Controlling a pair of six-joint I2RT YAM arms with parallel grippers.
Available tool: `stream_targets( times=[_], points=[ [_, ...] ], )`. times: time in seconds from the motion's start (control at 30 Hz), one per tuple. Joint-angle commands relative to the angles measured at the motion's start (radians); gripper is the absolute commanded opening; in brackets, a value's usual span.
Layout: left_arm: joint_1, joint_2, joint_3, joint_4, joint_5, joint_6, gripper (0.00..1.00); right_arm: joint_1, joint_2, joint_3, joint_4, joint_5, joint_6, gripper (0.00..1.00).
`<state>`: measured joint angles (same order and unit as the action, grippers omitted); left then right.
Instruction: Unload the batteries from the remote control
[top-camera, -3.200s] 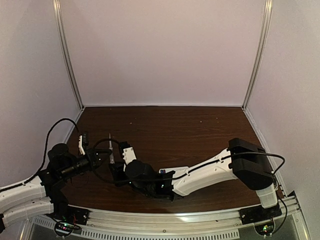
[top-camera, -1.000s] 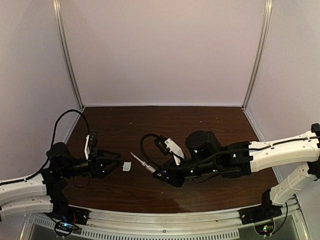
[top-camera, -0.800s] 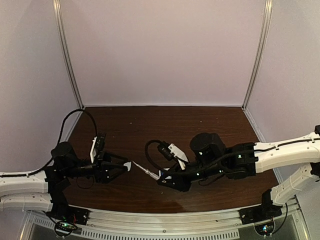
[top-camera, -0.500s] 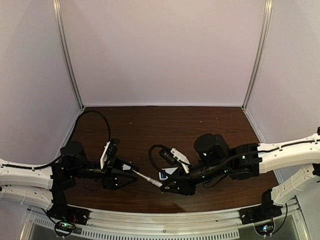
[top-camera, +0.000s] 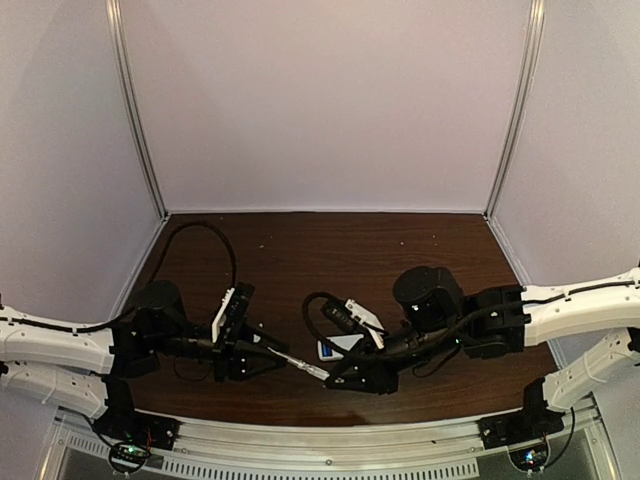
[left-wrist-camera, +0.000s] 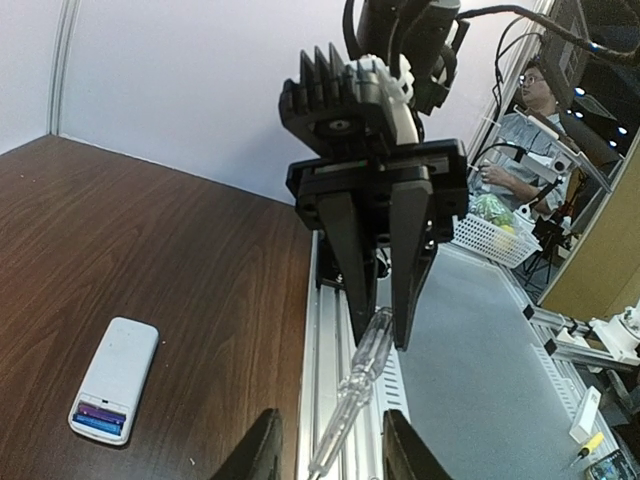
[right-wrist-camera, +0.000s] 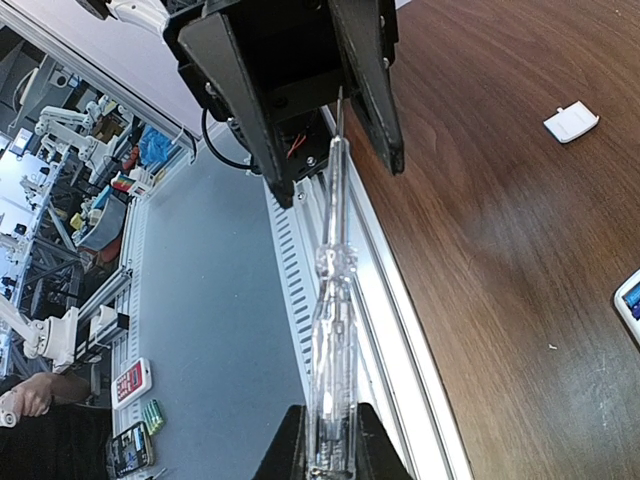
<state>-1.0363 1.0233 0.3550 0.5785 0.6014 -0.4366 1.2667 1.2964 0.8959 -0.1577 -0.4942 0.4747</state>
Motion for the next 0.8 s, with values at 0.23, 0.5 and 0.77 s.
stream_targets(
  times=[0.23, 0.5, 0.77],
  points=[
    [-0.028, 0.039, 0.052, 0.007, 0.015, 0.036, 0.22, 0.001, -0.031, -0.006, -0.035, 0.009, 0.002, 0.0],
    [-0.03, 0.052, 0.057, 0.012, 0.036, 0.036, 0.2, 0.001, -0.053, -0.005, -0.045, 0.026, 0.004, 0.0],
    [-0.05, 0.07, 0.073, 0.005, 0.02, 0.036, 0.0, 0.001, -0.063, -0.009, -0.051, 0.044, 0.005, 0.0]
  ],
)
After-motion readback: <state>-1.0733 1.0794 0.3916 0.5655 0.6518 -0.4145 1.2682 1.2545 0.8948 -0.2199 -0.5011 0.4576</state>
